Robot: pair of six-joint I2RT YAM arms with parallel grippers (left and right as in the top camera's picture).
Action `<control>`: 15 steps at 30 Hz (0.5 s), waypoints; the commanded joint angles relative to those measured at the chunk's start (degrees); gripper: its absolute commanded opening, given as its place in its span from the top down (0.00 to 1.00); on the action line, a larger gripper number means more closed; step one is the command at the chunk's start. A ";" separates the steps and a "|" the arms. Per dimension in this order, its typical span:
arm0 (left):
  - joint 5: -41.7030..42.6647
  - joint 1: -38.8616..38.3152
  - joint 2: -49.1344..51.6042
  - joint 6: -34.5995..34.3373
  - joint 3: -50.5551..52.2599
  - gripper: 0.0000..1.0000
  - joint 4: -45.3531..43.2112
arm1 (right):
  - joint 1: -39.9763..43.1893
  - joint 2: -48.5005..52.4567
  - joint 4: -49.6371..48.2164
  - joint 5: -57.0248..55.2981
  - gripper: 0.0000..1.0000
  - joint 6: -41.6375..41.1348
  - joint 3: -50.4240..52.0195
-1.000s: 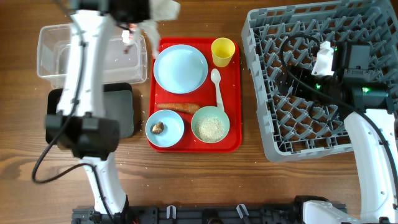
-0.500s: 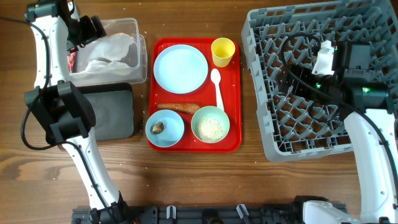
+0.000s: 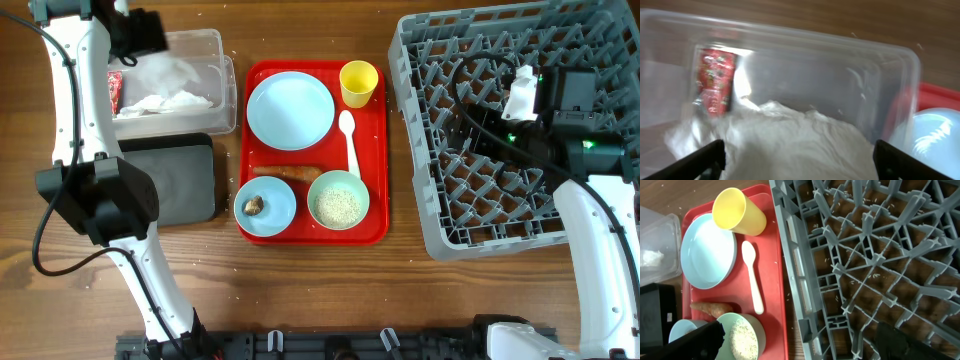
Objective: Sort waste into correct bins and load items into the dishwasher rack
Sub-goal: 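Move left gripper to the green bowl of rice and grasp its rim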
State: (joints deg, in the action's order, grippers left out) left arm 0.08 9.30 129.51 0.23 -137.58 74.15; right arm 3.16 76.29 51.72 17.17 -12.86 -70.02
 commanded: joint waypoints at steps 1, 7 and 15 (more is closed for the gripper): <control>30.05 1.18 0.59 12.55 -0.11 0.09 0.63 | -0.31 0.37 0.00 0.90 0.00 -0.83 -0.96; 14.80 0.63 0.59 3.65 -0.11 0.00 1.64 | -0.31 0.37 -0.07 0.90 0.00 -0.81 -0.96; 29.62 2.38 0.59 15.10 -0.11 0.00 7.74 | -0.31 0.37 0.07 0.90 0.00 -0.83 -0.96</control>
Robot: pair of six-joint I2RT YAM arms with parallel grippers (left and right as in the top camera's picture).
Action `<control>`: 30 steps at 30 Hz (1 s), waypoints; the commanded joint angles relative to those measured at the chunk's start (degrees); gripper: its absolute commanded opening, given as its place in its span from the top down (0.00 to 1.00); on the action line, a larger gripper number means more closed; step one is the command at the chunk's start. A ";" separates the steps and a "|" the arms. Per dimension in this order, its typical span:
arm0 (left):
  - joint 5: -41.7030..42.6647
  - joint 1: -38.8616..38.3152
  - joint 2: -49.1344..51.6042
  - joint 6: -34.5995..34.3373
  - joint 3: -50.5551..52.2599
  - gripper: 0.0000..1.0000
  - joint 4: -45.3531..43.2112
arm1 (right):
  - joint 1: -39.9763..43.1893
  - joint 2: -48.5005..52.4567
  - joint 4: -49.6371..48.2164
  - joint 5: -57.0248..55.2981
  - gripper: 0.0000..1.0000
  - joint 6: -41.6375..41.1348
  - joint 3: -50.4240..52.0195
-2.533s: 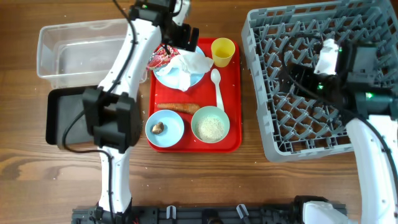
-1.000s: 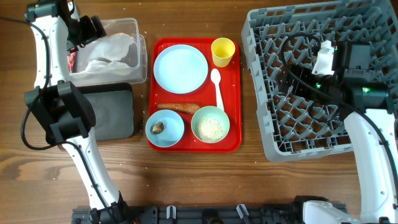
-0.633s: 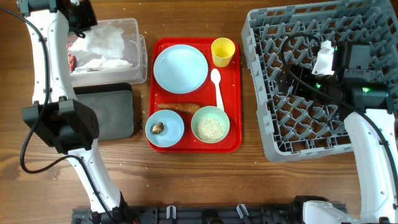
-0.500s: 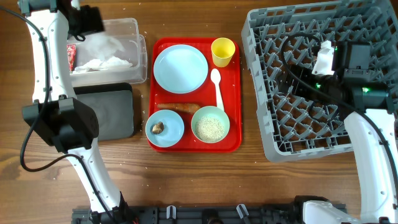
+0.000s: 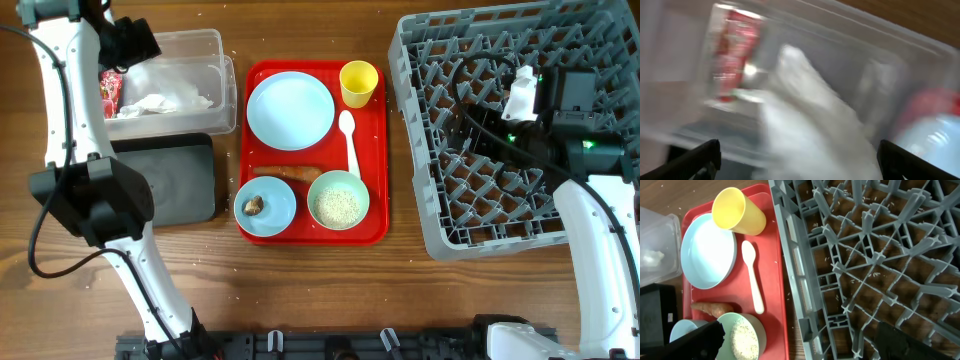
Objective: Sort waste into correct bins and load items into the dishwasher rack
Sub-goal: 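Move left gripper to the green bowl of rice and grasp its rim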
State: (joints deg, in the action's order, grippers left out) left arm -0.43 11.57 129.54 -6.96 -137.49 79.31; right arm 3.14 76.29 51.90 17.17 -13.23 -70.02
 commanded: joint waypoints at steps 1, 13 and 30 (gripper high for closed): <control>32.44 0.50 0.57 22.80 -0.20 0.00 2.47 | -0.28 0.37 -0.04 0.92 0.00 -0.48 -0.96; 14.82 -19.82 0.39 11.15 -0.20 0.05 3.50 | -0.28 0.37 0.00 0.87 0.00 -0.42 -0.94; 9.79 -38.91 0.98 -2.54 11.30 0.21 3.48 | -0.28 0.37 0.02 0.87 0.00 -0.42 -0.90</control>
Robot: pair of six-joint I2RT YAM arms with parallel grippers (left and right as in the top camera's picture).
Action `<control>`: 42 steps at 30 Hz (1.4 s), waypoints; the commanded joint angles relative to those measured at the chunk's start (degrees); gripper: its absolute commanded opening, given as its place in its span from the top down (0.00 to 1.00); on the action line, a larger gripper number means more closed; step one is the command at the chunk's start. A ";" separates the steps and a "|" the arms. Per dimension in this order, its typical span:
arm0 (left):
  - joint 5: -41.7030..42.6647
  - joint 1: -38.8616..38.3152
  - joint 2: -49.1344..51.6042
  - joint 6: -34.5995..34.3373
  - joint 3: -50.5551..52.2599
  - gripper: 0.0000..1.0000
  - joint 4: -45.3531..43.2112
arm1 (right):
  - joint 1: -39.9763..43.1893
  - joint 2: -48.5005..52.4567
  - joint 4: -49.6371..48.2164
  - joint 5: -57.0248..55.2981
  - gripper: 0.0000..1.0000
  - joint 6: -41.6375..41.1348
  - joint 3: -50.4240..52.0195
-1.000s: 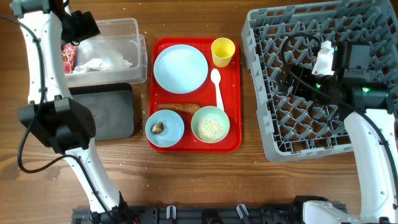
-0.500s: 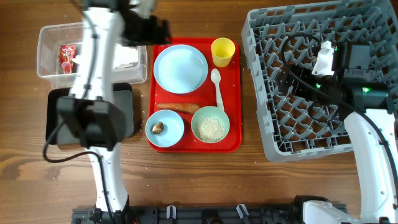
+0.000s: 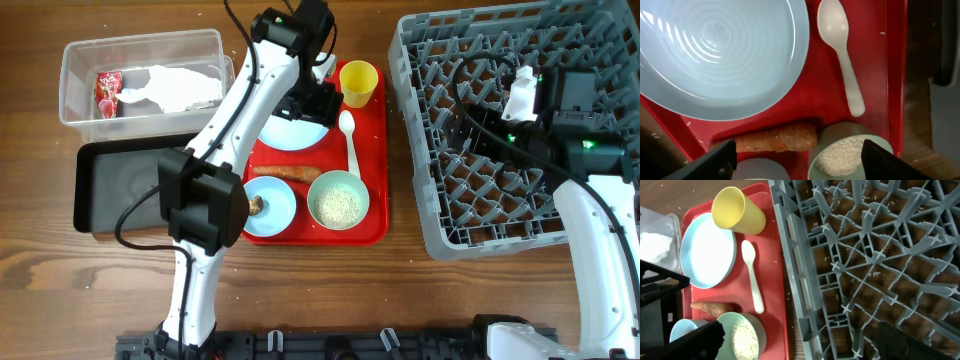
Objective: Sort waste into correct bins and load items into the dishwasher rack
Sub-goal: 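Move left gripper to the green bowl of rice and grasp its rim, then tip the green bowl over the black tray to pour out the rice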
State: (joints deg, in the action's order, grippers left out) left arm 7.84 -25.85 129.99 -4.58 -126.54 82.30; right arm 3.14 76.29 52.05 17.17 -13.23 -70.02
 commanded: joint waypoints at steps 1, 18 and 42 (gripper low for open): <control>1.53 -2.67 0.52 -4.94 0.35 0.20 1.70 | -0.28 0.37 -0.13 0.87 0.00 -0.42 -0.90; -2.49 -22.43 0.52 -12.31 19.04 0.44 -8.74 | -0.28 0.37 0.98 0.70 0.00 0.81 -0.90; -2.71 -13.79 -3.15 -12.41 -2.78 0.96 10.47 | -0.28 0.37 0.61 -0.70 0.00 1.25 -0.85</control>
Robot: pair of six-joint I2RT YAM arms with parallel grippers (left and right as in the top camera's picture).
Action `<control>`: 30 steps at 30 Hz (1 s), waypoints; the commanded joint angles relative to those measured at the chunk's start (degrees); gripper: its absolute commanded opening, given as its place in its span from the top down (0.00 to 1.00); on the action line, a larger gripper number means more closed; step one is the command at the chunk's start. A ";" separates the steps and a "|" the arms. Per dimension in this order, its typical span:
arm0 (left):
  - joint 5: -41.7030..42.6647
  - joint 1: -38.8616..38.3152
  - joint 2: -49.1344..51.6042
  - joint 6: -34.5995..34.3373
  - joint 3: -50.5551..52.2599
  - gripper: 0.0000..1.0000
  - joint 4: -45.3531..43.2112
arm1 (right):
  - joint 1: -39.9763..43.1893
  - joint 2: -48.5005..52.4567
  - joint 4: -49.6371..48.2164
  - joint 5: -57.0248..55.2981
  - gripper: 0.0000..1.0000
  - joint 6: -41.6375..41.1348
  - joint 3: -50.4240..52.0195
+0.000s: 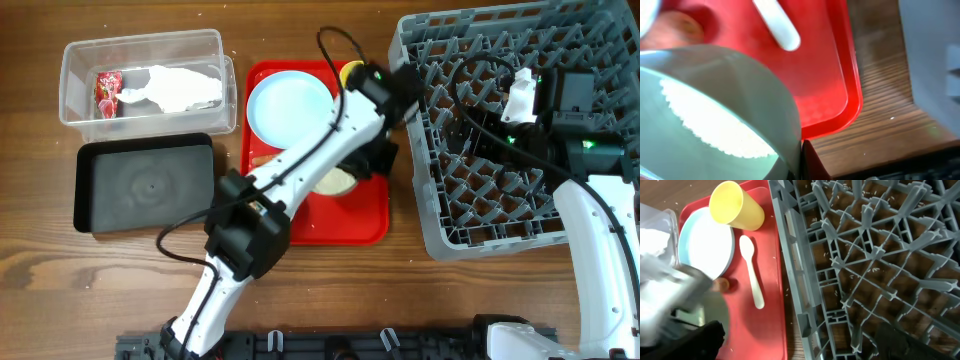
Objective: Sort waste into correct bins and load items into the dishwasher rack
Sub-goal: 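Tip the green bowl over the black tray to pour out the rice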
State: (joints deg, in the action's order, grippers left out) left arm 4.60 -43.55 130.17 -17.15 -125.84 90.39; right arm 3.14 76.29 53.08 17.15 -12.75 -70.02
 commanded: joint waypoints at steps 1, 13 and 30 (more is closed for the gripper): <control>0.98 6.47 -4.72 0.15 -3.50 0.96 3.26 | -0.28 0.37 -0.37 -1.03 0.00 0.79 -0.83; 19.69 50.18 -12.55 13.46 -0.26 0.96 6.16 | -0.28 0.37 0.20 -1.03 0.00 0.81 -0.83; 59.25 81.68 -17.35 58.84 41.38 0.96 1.05 | -0.28 0.37 1.44 -0.72 0.00 0.07 -0.83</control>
State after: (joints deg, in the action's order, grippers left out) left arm 55.16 33.87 113.67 31.29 -88.33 91.53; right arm 3.16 76.29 54.39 16.67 -12.78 -70.02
